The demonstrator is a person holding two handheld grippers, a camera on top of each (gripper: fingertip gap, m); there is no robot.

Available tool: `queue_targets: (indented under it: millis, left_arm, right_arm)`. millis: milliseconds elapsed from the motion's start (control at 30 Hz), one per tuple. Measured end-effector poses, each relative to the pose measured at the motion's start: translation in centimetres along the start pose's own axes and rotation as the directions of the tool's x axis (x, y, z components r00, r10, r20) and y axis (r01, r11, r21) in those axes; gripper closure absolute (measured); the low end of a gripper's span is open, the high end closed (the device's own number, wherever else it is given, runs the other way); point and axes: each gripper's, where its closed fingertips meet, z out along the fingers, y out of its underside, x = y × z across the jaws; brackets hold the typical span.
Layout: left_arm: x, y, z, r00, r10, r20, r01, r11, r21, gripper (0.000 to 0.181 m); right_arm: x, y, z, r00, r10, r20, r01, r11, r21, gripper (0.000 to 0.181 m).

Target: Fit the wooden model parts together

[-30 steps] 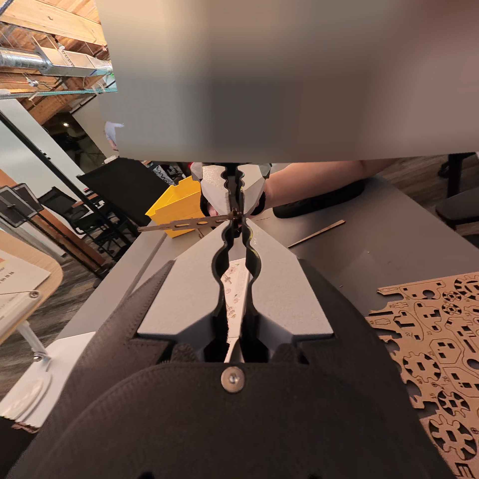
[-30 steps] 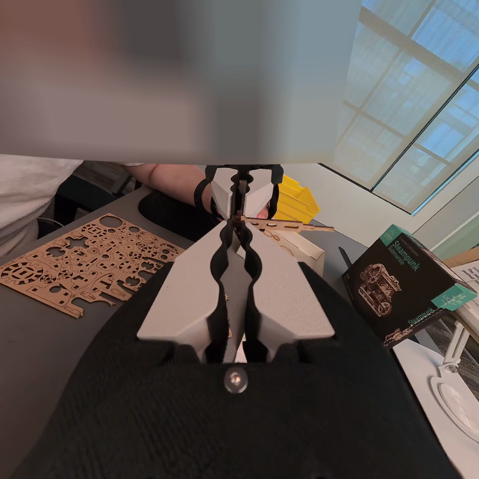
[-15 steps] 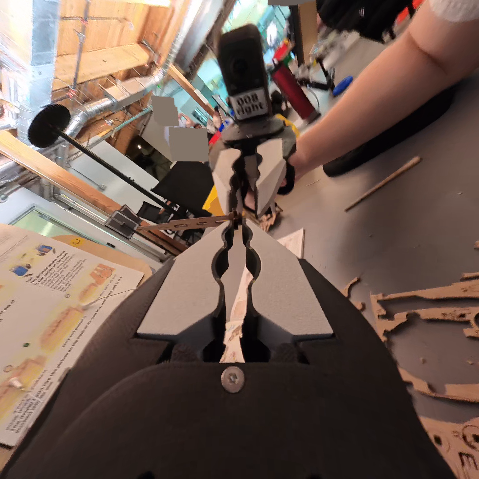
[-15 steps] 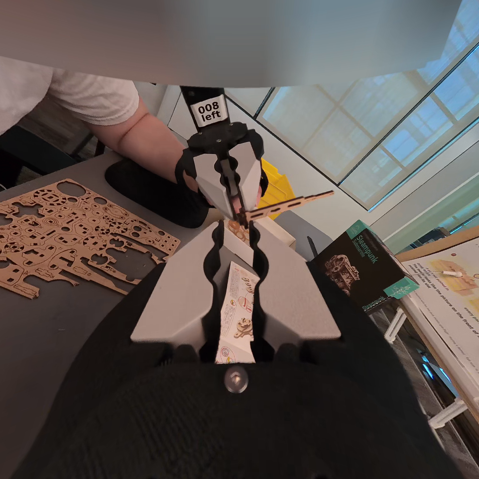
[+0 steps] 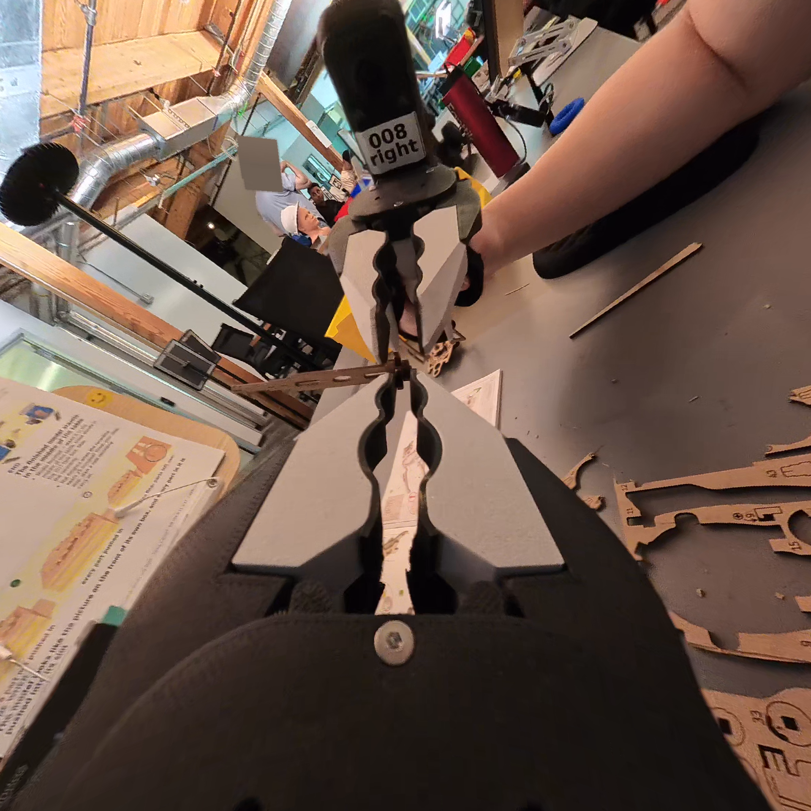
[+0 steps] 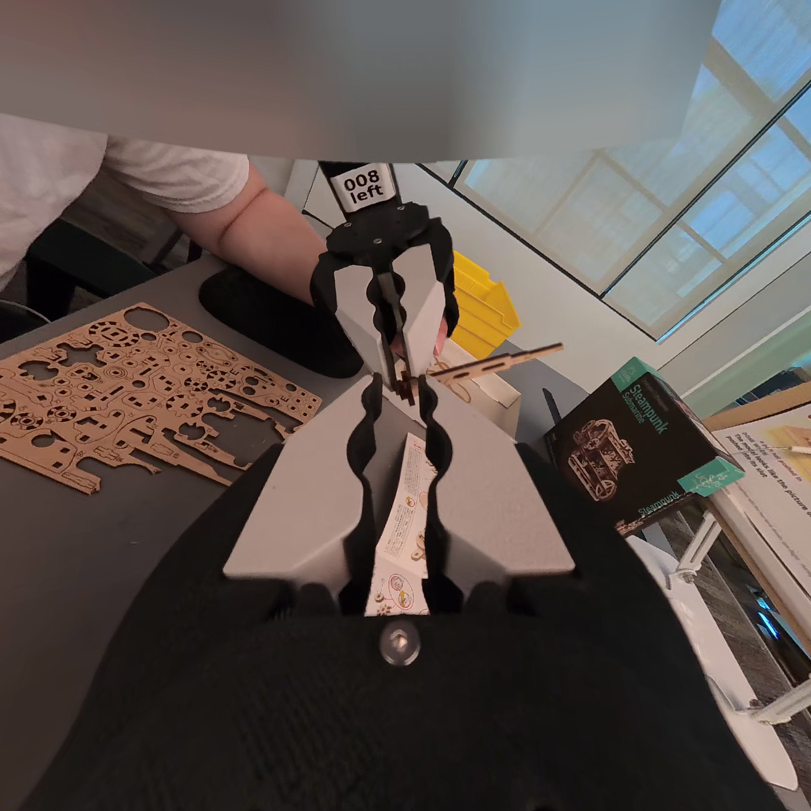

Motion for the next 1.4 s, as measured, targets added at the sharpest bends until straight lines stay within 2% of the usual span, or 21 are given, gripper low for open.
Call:
queue_targets:
  millis: [100,200,267,333,467,500,633,867,967,1100,1400]
  left_arm:
    - [0.2,0.3,0.1,0.995,0.098,0.014,-0.097,0.995,-0.037,0.177]
    - [0.7,0.7,0.3,0.987,0.162,0.009,-0.161,0.984,-0.072,0.177]
    - [1.0,0.9,0.4,0.984,0.176,-0.005,-0.176,0.981,-0.084,0.177]
    - [1.0,1.0,0.5,0.984,0.176,-0.004,-0.176,0.980,-0.097,0.177]
    - [1.3,1.5,0.6,0.994,0.105,-0.042,-0.109,0.988,-0.106,0.177]
    - [1.4,1.7,0.6,0.995,0.084,-0.053,-0.090,0.990,-0.113,0.177]
    - [1.4,1.7,0.6,0.997,0.034,-0.069,-0.041,0.994,-0.105,0.177]
    - [1.2,1.8,0.6,0.996,-0.038,-0.077,0.031,0.995,-0.094,0.177]
    - [0.8,1.7,0.4,0.995,-0.075,-0.067,0.070,0.995,-0.075,0.177]
    - [0.5,1.5,0.4,0.992,-0.109,-0.066,0.105,0.992,-0.070,0.177]
    - [-0.6,1.1,0.0,0.977,-0.208,-0.053,0.206,0.978,-0.041,0.177]
  right_arm:
    - [0.3,-0.1,-0.1,0.998,0.058,0.005,-0.058,0.998,0.023,0.165]
    - [1.1,0.3,-0.1,0.952,0.301,0.050,-0.303,0.952,0.032,0.161]
    - [2.3,1.5,0.1,0.872,0.489,0.032,-0.490,0.872,0.009,0.158]
    - [2.4,1.9,0.3,0.756,0.649,0.081,-0.651,0.759,-0.002,0.154]
    - [1.9,1.9,0.7,0.570,0.801,0.181,-0.812,0.583,-0.022,0.152]
    - [1.6,1.7,0.8,0.549,0.810,0.205,-0.824,0.566,-0.032,0.152]
    - [2.0,2.1,0.7,0.498,0.844,0.198,-0.859,0.511,-0.022,0.175]
    - [1.3,2.7,1.0,0.395,0.890,0.227,-0.904,0.421,-0.077,0.175]
    - [1.6,2.3,0.8,0.369,0.899,0.237,-0.917,0.393,-0.063,0.176]
    - [1.8,2.2,0.8,0.286,0.922,0.262,-0.949,0.311,-0.059,0.176]
    - [2.4,2.3,0.6,0.280,0.926,0.253,-0.955,0.295,-0.022,0.177]
